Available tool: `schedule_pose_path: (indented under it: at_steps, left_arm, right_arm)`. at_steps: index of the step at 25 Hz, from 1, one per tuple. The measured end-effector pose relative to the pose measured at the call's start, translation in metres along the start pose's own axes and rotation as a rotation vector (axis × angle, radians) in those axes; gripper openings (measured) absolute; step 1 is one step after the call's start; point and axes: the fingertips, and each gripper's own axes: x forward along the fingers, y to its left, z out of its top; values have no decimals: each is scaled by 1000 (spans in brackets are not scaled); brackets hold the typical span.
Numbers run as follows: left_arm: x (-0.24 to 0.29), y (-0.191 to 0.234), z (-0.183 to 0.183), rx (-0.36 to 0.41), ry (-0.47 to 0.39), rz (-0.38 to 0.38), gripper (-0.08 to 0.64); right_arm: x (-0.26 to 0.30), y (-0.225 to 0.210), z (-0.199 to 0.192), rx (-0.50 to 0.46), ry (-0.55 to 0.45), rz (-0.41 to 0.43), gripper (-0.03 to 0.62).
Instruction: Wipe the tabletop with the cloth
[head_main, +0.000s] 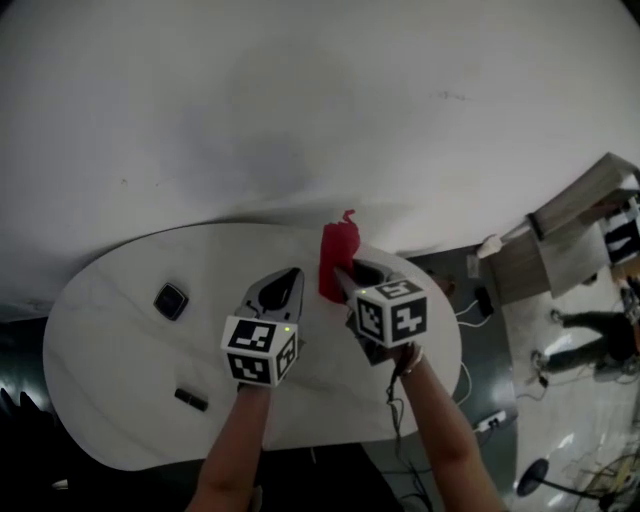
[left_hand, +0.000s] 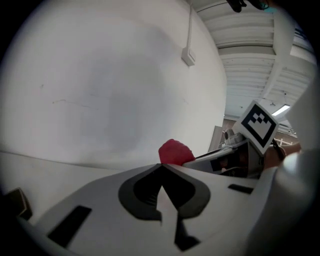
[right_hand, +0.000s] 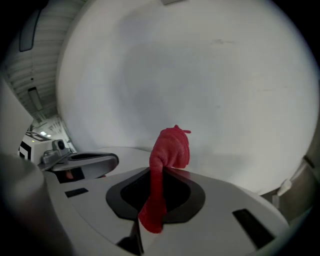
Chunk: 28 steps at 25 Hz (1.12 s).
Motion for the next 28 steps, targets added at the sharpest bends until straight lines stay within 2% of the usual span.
schedule_pose_path:
  at_steps: [3, 6, 8, 10, 13, 16, 22, 28]
  left_arm:
    - [-30, 34, -6, -25, -4, 75, 2]
    - [-54, 62, -13, -50, -4, 143, 2]
    - [-65, 74, -18, -64, 1, 171, 2]
    - [-71, 82, -23, -72, 7, 184, 2]
    - [-70, 85, -27, -77, 12, 183, 2]
    - [-56, 74, -29, -77, 16, 150, 2]
    - [-8, 27, -29, -50, 44, 35, 2]
    - [33, -28, -23, -8, 64, -84, 2]
  right_arm:
    - [31, 64, -7, -49, 40, 124, 48]
    - [54, 109, -22, -75, 90, 204, 47]
    - [64, 127, -35, -101, 124, 225, 48]
    - [72, 129, -48, -157, 153, 208, 47]
    - [78, 109, -59, -222, 184, 155, 48]
    - [71, 73, -64, -228, 189, 104, 48]
    - [31, -10, -69, -179, 208, -18, 48]
    - [-20, -104, -82, -84, 204, -185, 48]
